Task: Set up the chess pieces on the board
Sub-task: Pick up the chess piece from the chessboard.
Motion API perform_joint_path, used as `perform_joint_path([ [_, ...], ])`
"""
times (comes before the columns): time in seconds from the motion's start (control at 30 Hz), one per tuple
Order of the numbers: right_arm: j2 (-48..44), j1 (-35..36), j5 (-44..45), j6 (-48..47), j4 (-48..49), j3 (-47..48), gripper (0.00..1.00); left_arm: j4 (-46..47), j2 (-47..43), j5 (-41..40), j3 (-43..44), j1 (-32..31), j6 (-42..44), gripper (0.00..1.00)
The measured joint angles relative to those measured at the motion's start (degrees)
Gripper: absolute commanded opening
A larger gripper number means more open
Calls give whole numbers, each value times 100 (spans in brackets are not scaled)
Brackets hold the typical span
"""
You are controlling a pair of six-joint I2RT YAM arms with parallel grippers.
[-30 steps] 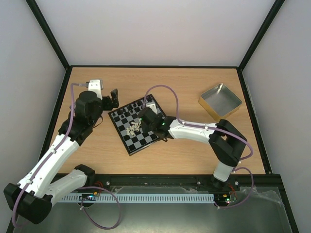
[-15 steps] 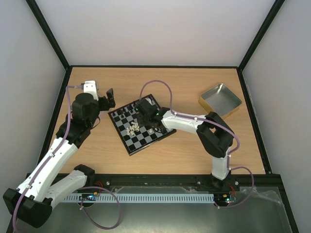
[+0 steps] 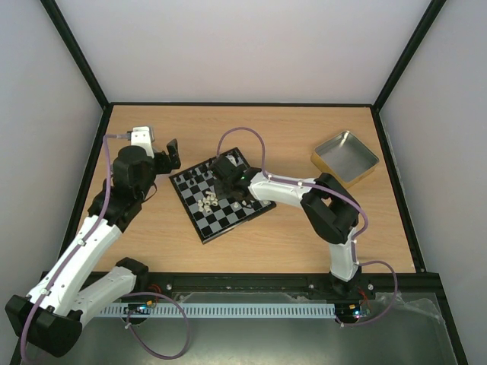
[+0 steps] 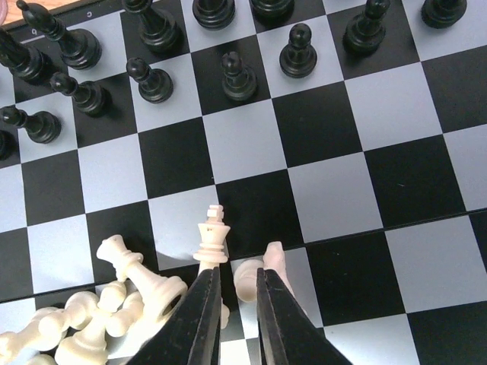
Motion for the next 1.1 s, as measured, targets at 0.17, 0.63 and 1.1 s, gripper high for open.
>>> perform_joint_path([
  [0.17,44,0,33,-11,-13,0,13,0,2,39,0,24,-11,99],
  [0.63,151,0,118,-103,-15,26,4,2,2,146,0,55,-11,99],
  [1.1,-490,0,205,-118,-9,-52,4,39,31,256,-2,59,-13,99],
])
